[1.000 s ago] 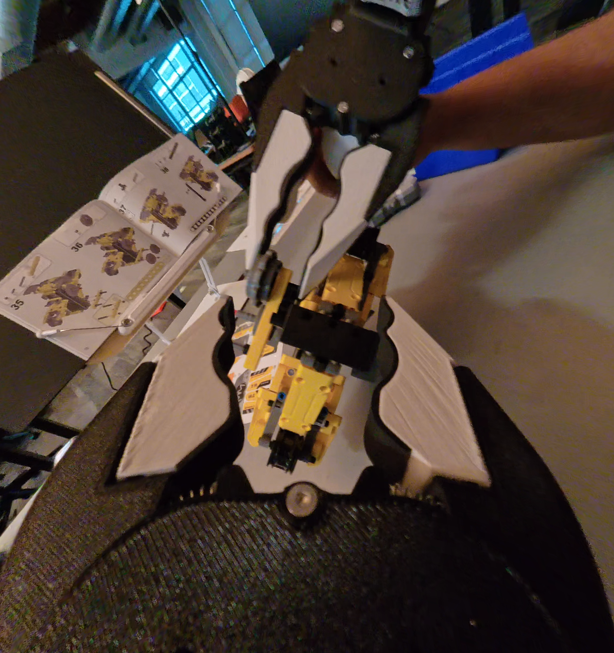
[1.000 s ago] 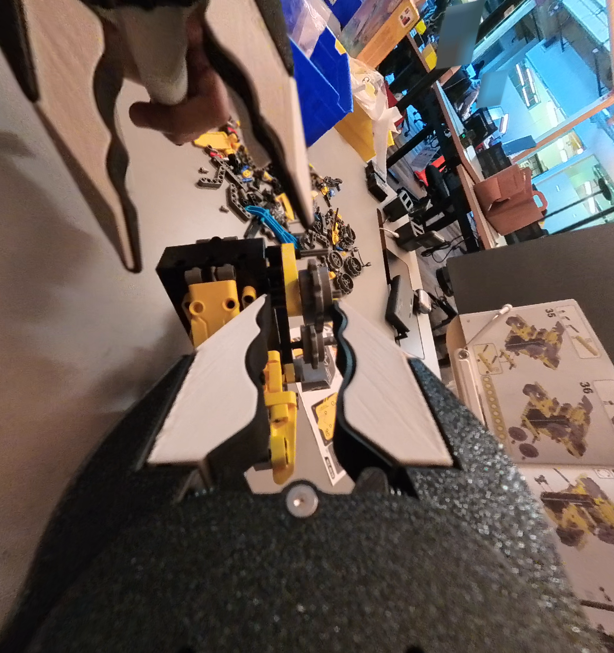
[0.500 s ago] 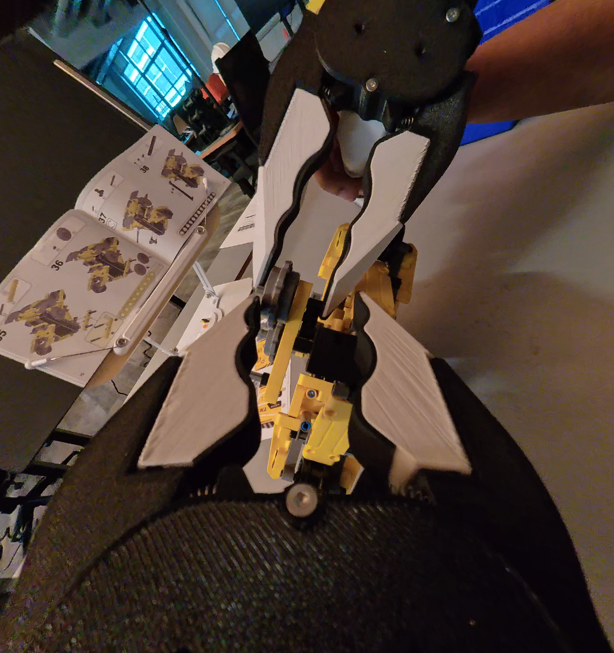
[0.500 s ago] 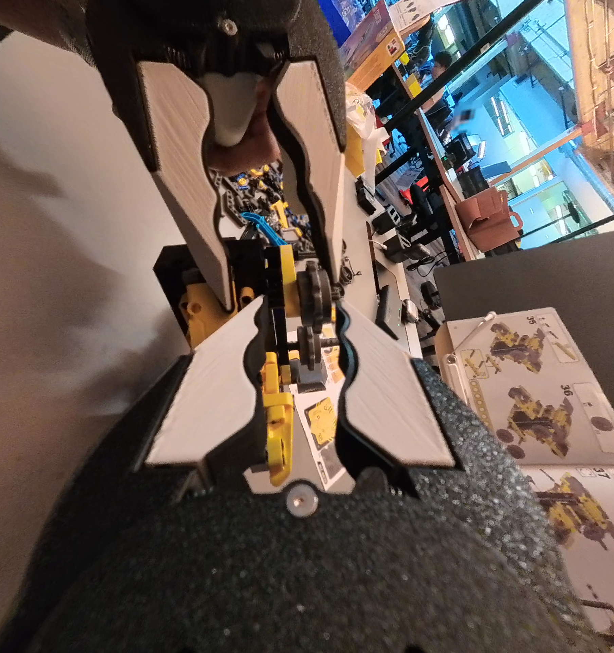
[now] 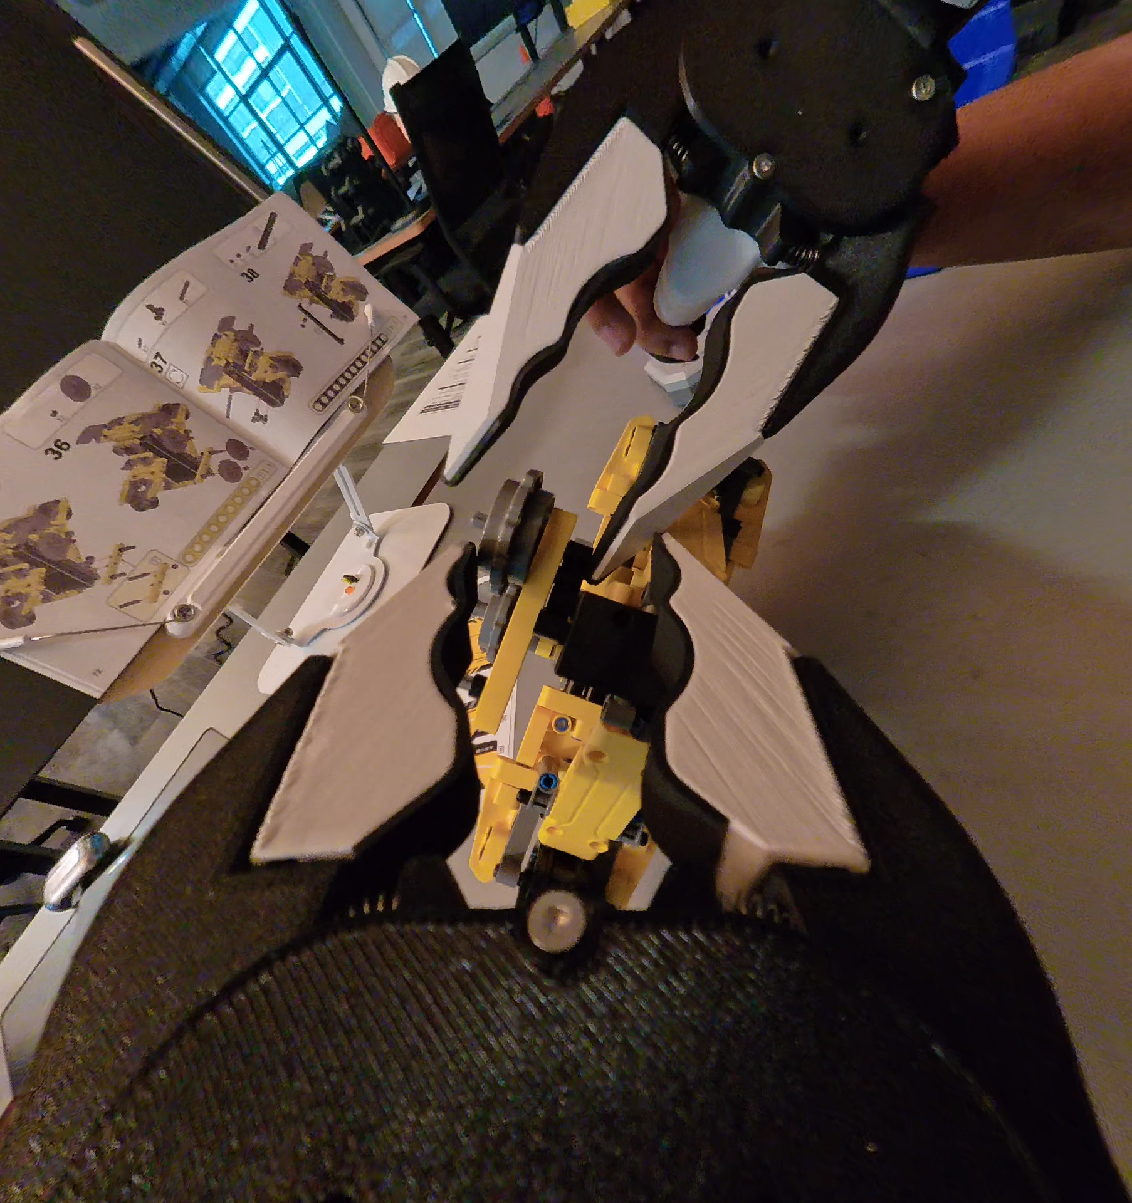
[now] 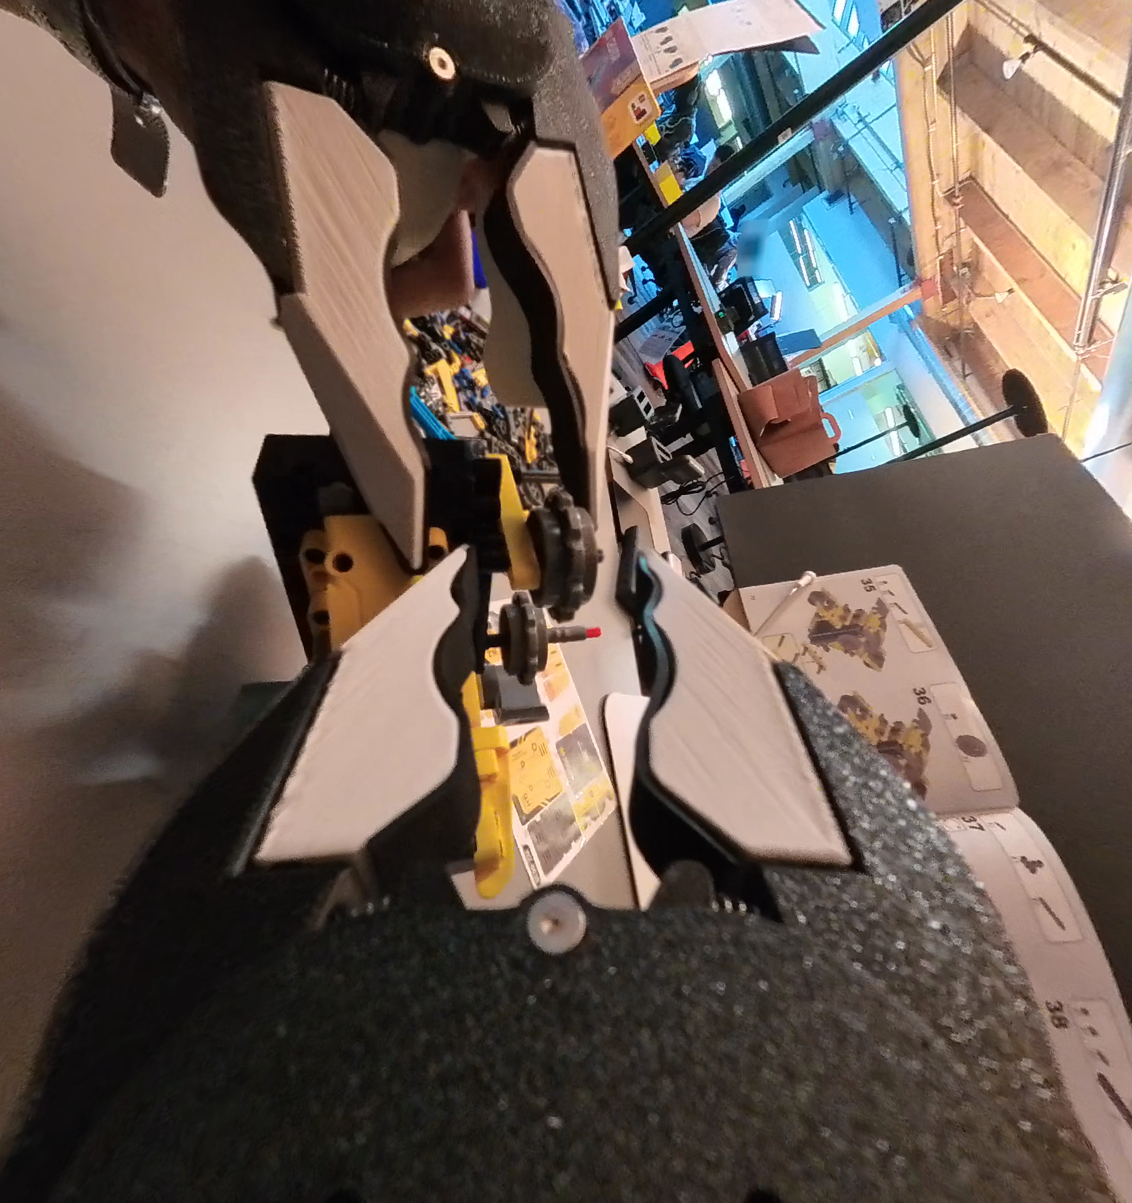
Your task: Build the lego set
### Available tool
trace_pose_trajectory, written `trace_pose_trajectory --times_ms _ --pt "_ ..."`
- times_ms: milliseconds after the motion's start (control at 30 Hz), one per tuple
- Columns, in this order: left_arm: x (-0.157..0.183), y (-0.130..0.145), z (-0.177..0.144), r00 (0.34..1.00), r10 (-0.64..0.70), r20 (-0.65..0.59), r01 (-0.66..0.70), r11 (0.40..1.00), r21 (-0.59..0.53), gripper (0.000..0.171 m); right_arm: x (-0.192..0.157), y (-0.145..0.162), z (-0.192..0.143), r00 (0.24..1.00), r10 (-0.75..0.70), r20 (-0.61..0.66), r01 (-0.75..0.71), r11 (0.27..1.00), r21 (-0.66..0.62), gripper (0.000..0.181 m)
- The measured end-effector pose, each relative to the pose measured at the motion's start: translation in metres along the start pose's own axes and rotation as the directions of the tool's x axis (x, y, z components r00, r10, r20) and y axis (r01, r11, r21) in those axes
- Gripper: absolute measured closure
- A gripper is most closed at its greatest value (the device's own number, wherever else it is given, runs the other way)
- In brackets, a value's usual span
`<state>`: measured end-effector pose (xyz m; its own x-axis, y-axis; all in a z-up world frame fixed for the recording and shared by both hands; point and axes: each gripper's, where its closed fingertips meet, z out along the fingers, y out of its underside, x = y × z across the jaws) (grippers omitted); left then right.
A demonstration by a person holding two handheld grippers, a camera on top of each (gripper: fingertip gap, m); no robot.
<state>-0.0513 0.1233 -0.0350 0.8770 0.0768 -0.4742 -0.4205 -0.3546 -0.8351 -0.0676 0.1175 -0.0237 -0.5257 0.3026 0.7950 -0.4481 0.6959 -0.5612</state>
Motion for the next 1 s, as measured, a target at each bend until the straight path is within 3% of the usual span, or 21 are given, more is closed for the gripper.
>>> trace_pose_trajectory --times_ms 200,333,1000 --pt "-0.002 0.0 0.004 0.999 -0.031 -0.01 0.031 0.999 0.01 0.119 0.004 0.005 0.0 0.999 0.044 -0.008 -0.044 0.999 -0.003 0.131" --pt "-0.002 0.001 0.005 1.0 -0.029 -0.011 0.029 1.0 0.008 0.117 -0.003 0.006 -0.001 0.998 0.047 0.028 -0.047 0.999 -0.007 0.147" --pt "-0.001 0.003 -0.004 0.999 -0.029 0.038 0.028 0.999 0.022 0.127 -0.008 -0.001 0.003 0.997 0.021 0.069 -0.02 1.0 -0.009 0.148"
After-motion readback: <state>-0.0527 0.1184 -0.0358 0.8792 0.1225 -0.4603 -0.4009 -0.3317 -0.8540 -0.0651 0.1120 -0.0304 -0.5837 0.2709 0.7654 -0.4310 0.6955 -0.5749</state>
